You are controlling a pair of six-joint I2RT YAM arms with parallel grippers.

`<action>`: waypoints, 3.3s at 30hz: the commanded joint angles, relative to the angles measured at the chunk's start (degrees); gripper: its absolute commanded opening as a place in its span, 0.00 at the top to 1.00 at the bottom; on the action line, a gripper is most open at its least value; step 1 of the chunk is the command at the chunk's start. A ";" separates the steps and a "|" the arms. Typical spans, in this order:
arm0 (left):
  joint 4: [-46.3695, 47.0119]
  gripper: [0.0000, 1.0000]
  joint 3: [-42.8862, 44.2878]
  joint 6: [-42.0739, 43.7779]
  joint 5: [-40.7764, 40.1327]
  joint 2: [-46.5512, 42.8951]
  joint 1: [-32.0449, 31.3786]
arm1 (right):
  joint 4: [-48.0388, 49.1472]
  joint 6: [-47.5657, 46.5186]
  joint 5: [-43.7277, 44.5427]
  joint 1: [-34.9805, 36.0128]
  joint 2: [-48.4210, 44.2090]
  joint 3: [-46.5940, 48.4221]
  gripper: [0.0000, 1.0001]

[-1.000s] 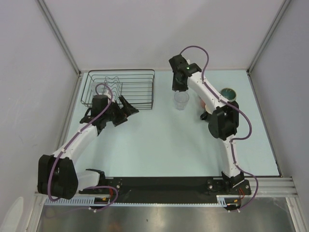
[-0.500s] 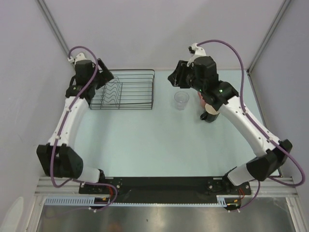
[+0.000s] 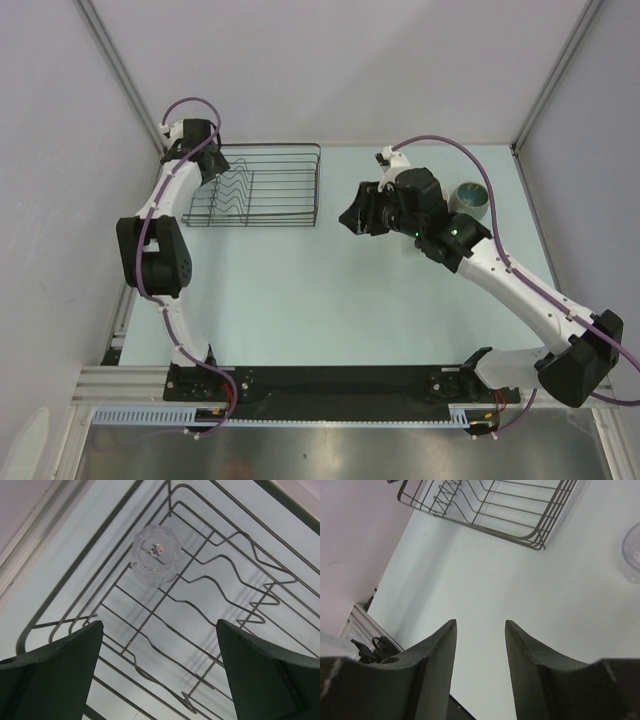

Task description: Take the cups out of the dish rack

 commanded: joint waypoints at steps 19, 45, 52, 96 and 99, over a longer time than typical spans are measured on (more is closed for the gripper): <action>13.26 0.03 1.98 -0.69 0.02 8.62 3.44 | 3.83 -0.08 0.33 0.55 -4.06 -5.95 0.51; 17.30 1.00 -1.00 -2.71 -0.60 10.74 4.84 | 6.73 2.74 0.95 0.64 -1.77 -8.86 0.52; 19.76 1.00 -4.70 -2.36 -0.42 7.75 4.85 | 7.26 3.26 0.86 0.64 -1.60 -8.86 0.53; 27.31 1.00 -29.39 -12.20 30.50 -32.32 5.37 | 14.73 3.00 -0.37 1.25 2.35 -5.87 0.53; 31.09 1.00 -32.29 -15.54 38.23 -33.82 5.98 | 14.64 2.74 -0.37 1.34 3.15 -4.56 0.53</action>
